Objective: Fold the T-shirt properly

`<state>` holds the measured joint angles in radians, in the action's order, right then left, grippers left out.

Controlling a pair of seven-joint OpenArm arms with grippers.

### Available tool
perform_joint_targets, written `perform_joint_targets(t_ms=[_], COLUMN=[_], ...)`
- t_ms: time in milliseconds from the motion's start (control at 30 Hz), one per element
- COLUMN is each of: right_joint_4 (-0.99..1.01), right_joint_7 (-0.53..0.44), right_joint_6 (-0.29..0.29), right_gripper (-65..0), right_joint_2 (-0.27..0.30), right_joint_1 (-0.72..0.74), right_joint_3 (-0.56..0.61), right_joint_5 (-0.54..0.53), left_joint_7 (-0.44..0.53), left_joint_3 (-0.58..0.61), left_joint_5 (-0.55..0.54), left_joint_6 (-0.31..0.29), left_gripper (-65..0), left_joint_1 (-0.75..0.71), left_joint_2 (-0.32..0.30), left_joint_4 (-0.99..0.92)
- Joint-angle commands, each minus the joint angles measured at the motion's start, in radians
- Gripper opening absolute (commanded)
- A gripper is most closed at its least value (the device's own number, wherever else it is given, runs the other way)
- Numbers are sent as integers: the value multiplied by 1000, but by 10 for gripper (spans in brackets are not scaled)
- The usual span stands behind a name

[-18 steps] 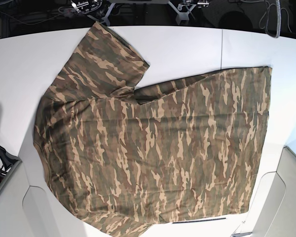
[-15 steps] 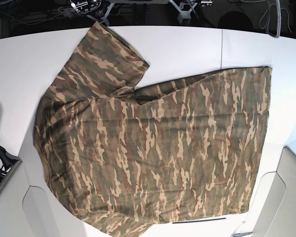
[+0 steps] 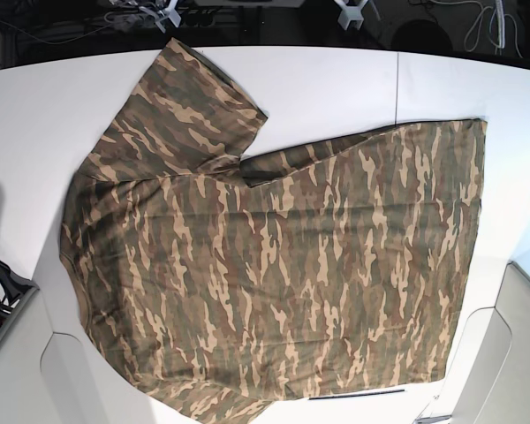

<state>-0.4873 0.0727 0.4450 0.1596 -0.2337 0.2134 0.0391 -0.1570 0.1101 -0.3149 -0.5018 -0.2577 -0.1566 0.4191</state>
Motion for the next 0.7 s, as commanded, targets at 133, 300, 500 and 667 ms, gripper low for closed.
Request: perform_joint_targets(t_ms=[133,300,500,667], right_joint_4=[-190,-398,-660,-893], right_joint_7=[-9,-9,-5,95], right_joint_6=[86,130,129,139], right_gripper=[-650,-650,-650,-650], right_joint_2=[93,177,225,228], right_joint_1=[-156,-307,-462,-570], right_joint_3=[-2,-2,-62,-183], right_joint_5=[-126,-249,-303,-404], left_joint_7=[-53,-112,-261,-363], left_joint_3=[-49,-175,-340,-483], left_joint_5=[-25,-85,-234,-367], left_joint_6=[-8,-10,-141,-143], left_gripper=[-590,-590,-589,-538], left_joint_1=[-161,-312,-456,-569], left_joint_2=[-19,-19,-18,-19], left_joint_4=[225,468,739,962])
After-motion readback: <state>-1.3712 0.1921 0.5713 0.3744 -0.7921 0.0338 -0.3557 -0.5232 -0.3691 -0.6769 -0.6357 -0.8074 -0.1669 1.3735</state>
